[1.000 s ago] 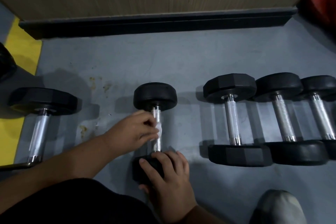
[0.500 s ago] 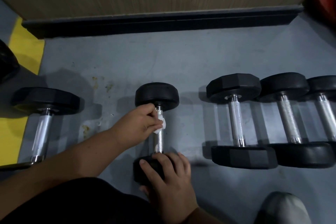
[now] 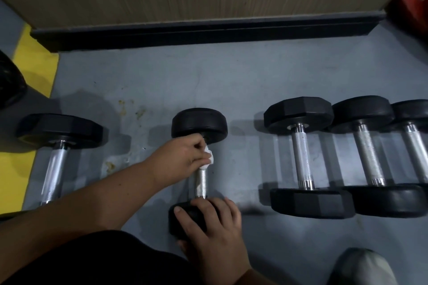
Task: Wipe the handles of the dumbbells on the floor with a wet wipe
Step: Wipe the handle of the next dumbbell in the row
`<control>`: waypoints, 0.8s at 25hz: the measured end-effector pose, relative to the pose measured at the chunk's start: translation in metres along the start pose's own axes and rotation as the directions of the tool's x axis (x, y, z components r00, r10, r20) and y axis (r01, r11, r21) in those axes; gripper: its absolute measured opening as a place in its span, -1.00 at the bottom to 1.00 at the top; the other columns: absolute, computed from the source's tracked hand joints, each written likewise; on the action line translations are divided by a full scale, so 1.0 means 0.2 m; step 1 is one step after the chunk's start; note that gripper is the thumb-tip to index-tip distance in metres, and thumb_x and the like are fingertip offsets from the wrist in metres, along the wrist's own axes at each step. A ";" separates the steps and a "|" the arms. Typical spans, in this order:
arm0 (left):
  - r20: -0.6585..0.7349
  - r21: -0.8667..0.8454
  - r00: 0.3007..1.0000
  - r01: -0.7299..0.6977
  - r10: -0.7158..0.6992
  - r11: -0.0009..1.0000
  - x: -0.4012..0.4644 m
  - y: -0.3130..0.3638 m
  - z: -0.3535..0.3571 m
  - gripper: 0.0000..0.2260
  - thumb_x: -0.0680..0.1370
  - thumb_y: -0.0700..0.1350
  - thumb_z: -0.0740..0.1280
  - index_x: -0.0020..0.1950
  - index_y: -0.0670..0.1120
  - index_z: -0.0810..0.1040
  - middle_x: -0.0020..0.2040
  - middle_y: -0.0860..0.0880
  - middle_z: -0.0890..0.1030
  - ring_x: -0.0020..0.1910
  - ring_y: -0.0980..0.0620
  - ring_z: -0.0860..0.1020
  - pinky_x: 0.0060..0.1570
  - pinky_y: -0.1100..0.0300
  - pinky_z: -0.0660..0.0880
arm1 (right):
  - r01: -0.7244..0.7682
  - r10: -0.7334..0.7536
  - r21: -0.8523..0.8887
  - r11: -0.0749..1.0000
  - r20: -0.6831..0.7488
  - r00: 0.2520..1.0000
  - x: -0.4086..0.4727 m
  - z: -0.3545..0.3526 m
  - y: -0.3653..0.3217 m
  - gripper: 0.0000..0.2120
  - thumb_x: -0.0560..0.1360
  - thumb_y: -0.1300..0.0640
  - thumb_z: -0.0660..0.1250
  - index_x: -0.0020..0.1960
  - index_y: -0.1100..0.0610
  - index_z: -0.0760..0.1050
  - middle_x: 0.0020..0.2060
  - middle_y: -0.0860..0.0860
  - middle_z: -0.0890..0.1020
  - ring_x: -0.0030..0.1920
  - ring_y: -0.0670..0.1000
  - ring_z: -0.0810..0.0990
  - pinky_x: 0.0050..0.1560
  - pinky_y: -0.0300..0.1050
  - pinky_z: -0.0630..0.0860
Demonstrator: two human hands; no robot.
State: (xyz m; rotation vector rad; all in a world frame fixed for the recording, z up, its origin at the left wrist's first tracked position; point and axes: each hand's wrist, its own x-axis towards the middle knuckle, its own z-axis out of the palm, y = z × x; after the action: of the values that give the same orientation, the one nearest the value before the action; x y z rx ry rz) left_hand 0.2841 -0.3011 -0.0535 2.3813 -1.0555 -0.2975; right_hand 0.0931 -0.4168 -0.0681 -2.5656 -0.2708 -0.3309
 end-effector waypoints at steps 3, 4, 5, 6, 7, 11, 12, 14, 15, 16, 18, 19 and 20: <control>0.051 -0.089 0.999 0.001 0.003 0.996 -0.03 0.05 0.00 -0.83 0.58 -0.02 0.33 -0.08 -0.08 0.66 -0.09 0.05 0.55 -0.18 0.15 0.52 -0.14 0.27 0.48 | -0.001 0.001 -0.004 1.000 0.010 1.000 0.00 -0.01 0.00 -0.45 0.30 -0.18 0.49 0.29 -0.16 0.59 0.16 0.03 0.64 0.13 0.13 0.59 0.21 0.29 0.48; 0.100 -0.120 0.995 -0.003 0.015 0.993 -0.06 0.06 0.01 -0.86 0.60 -0.05 0.33 -0.05 -0.08 0.63 -0.05 0.04 0.58 -0.12 0.16 0.53 -0.06 0.23 0.49 | -0.009 0.009 -0.003 1.000 0.010 1.000 0.00 -0.01 0.00 -0.44 0.29 -0.19 0.50 0.28 -0.17 0.60 0.16 0.03 0.64 0.13 0.13 0.59 0.21 0.28 0.48; 0.150 -0.136 0.986 -0.050 0.071 0.989 -0.11 0.08 0.03 -0.87 0.61 -0.05 0.32 -0.01 -0.07 0.60 -0.02 0.05 0.58 -0.08 0.18 0.52 0.00 0.23 0.49 | -0.015 0.015 -0.003 1.000 0.015 1.000 0.01 -0.01 0.00 -0.43 0.27 -0.20 0.50 0.28 -0.17 0.60 0.16 0.03 0.64 0.13 0.12 0.59 0.21 0.27 0.48; 0.177 -0.170 0.976 -0.095 0.125 0.981 -0.15 0.08 0.04 -0.85 0.63 -0.02 0.30 0.03 -0.07 0.60 -0.01 0.07 0.56 -0.07 0.23 0.49 0.04 0.28 0.47 | -0.017 0.017 0.001 1.000 0.025 1.000 0.01 -0.01 0.00 -0.42 0.26 -0.20 0.50 0.28 -0.18 0.59 0.17 0.03 0.64 0.14 0.11 0.59 0.21 0.26 0.48; 0.204 -0.172 0.965 -0.133 0.167 0.976 -0.17 0.08 0.05 -0.81 0.63 0.02 0.28 0.07 -0.06 0.60 -0.01 0.09 0.54 -0.07 0.28 0.46 0.05 0.35 0.43 | -0.009 0.009 0.000 1.000 0.035 0.999 0.01 -0.01 0.00 -0.42 0.27 -0.21 0.50 0.29 -0.19 0.59 0.17 0.02 0.64 0.15 0.11 0.59 0.21 0.25 0.48; 0.132 -0.168 0.987 -0.064 0.087 0.984 -0.09 0.03 0.02 -0.75 0.56 0.14 0.34 -0.02 -0.04 0.61 -0.10 0.17 0.49 -0.12 0.33 0.46 -0.08 0.46 0.34 | 0.024 -0.023 -0.022 0.999 0.043 0.999 0.02 -0.02 0.02 -0.46 0.33 -0.21 0.48 0.29 -0.18 0.58 0.17 0.03 0.64 0.13 0.12 0.58 0.20 0.22 0.47; 0.093 -0.154 0.995 -0.017 0.031 0.988 -0.06 0.03 0.01 -0.76 0.55 0.12 0.37 -0.04 -0.05 0.63 -0.11 0.16 0.48 -0.13 0.33 0.46 -0.09 0.48 0.33 | 0.023 -0.022 -0.020 1.000 0.047 0.999 0.02 -0.03 0.01 -0.47 0.34 -0.20 0.48 0.29 -0.18 0.58 0.17 0.03 0.64 0.12 0.11 0.58 0.20 0.21 0.47; 0.030 -0.135 0.999 0.038 -0.034 0.990 -0.03 0.03 0.00 -0.78 0.55 0.06 0.37 -0.05 -0.07 0.68 -0.13 0.10 0.50 -0.17 0.28 0.47 -0.12 0.45 0.37 | 0.031 -0.031 -0.003 1.000 0.058 0.998 0.03 -0.04 0.01 -0.49 0.36 -0.20 0.46 0.30 -0.19 0.58 0.17 0.02 0.63 0.10 0.11 0.59 0.17 0.18 0.47; 0.009 -0.160 0.999 0.046 -0.045 0.986 -0.04 0.03 0.01 -0.79 0.56 0.03 0.37 -0.07 -0.10 0.67 -0.14 0.09 0.51 -0.18 0.25 0.49 -0.13 0.42 0.39 | 0.042 -0.042 0.010 0.999 0.064 0.997 0.04 -0.04 0.02 -0.50 0.38 -0.21 0.46 0.30 -0.19 0.57 0.17 0.02 0.63 0.08 0.11 0.60 0.16 0.16 0.46; 0.031 -0.215 0.998 0.067 -0.062 0.974 -0.07 0.04 0.02 -0.81 0.56 0.00 0.38 -0.10 -0.12 0.63 -0.15 0.10 0.53 -0.17 0.22 0.52 -0.14 0.38 0.43 | 0.055 -0.056 0.020 0.998 0.074 0.996 0.05 -0.05 0.03 -0.50 0.39 -0.22 0.45 0.31 -0.20 0.56 0.18 0.01 0.62 0.07 0.11 0.60 0.14 0.14 0.46; 0.070 -0.273 0.995 0.084 -0.067 0.958 -0.14 0.06 0.05 -0.83 0.55 -0.03 0.42 -0.14 -0.08 0.52 -0.16 0.11 0.56 -0.16 0.18 0.58 -0.15 0.30 0.47 | 0.095 -0.097 0.024 0.995 0.092 0.991 0.06 -0.06 0.06 -0.50 0.42 -0.23 0.43 0.34 -0.18 0.54 0.20 0.02 0.61 0.08 0.12 0.60 0.11 0.10 0.44; 0.090 -0.278 0.995 0.065 -0.041 0.958 -0.17 0.07 0.07 -0.83 0.54 -0.02 0.42 -0.14 -0.06 0.51 -0.17 0.12 0.55 -0.16 0.18 0.58 -0.15 0.30 0.47 | 0.117 -0.119 0.031 0.993 0.097 0.988 0.05 -0.06 0.08 -0.49 0.42 -0.22 0.43 0.36 -0.17 0.53 0.22 0.03 0.60 0.09 0.13 0.59 0.11 0.08 0.44; 0.101 -0.283 0.995 0.043 -0.014 0.958 -0.20 0.08 0.08 -0.84 0.55 -0.01 0.42 -0.13 -0.05 0.53 -0.17 0.12 0.54 -0.16 0.19 0.57 -0.15 0.32 0.46 | 0.132 -0.135 0.037 0.991 0.101 0.986 0.05 -0.06 0.08 -0.47 0.43 -0.19 0.43 0.38 -0.15 0.52 0.23 0.05 0.60 0.11 0.13 0.58 0.11 0.07 0.44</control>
State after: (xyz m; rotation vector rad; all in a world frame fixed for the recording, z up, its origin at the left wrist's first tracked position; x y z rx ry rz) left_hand 0.2420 -0.2867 -0.0588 2.1418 -0.9504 -0.5439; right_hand 0.1047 -0.4361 -0.0628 -2.5439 -0.4835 -0.2413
